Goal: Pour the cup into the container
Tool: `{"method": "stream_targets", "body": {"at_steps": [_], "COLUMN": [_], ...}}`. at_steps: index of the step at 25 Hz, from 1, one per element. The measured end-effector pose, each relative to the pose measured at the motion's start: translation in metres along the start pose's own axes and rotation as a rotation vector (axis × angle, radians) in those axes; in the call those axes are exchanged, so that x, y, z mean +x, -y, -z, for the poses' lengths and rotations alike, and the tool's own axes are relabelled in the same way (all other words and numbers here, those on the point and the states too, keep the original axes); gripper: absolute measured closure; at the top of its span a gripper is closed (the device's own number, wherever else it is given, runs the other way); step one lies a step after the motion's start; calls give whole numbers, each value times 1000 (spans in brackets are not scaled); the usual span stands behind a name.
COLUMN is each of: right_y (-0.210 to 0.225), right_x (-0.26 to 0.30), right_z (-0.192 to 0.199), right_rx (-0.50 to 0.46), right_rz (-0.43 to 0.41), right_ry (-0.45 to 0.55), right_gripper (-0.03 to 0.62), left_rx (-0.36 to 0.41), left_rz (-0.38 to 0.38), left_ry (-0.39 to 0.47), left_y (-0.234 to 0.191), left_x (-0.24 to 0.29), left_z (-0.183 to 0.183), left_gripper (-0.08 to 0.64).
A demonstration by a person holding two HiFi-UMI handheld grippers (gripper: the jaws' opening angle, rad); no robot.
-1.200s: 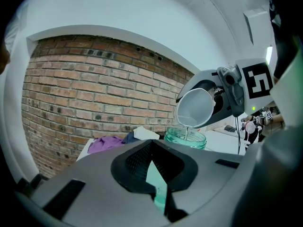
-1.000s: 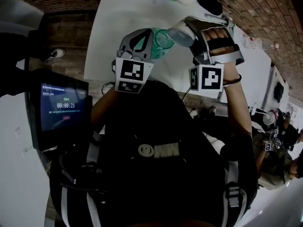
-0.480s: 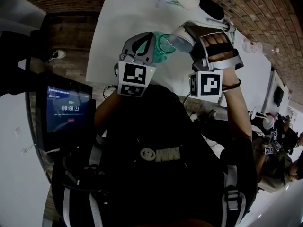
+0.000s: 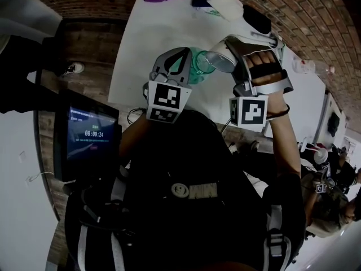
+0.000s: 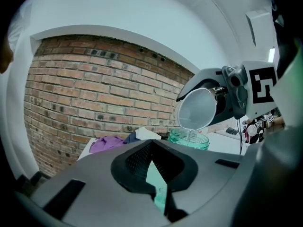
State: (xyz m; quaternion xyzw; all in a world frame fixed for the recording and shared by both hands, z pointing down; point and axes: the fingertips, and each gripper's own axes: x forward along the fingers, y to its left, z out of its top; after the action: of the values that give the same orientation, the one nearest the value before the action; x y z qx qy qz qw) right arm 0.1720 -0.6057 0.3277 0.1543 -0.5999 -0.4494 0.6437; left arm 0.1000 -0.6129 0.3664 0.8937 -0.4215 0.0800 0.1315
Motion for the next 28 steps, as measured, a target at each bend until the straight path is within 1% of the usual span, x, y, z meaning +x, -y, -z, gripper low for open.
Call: {"method": "stream_targets", "body": {"at_steps": [3, 12, 19, 28], "right_y": [-2, 1, 3, 4], "right_x": [1, 2, 2, -1], "right_z": [0, -1, 3, 2], "right_rx": [3, -20, -74, -109], "right_rz": [-8, 9, 32, 42], "right_ry": [1, -5, -31, -40], "right_gripper": [322, 322, 322, 322], "left_rx": [3, 5, 7, 11], "left_rz": [1, 0, 11, 16], "left_ry": [4, 2, 0, 4], "left_y": [0, -2, 2, 2], "left_x": [1, 1, 1, 1], "left_z": [-1, -2, -1, -3], "left_gripper": [563, 563, 562, 563]}}
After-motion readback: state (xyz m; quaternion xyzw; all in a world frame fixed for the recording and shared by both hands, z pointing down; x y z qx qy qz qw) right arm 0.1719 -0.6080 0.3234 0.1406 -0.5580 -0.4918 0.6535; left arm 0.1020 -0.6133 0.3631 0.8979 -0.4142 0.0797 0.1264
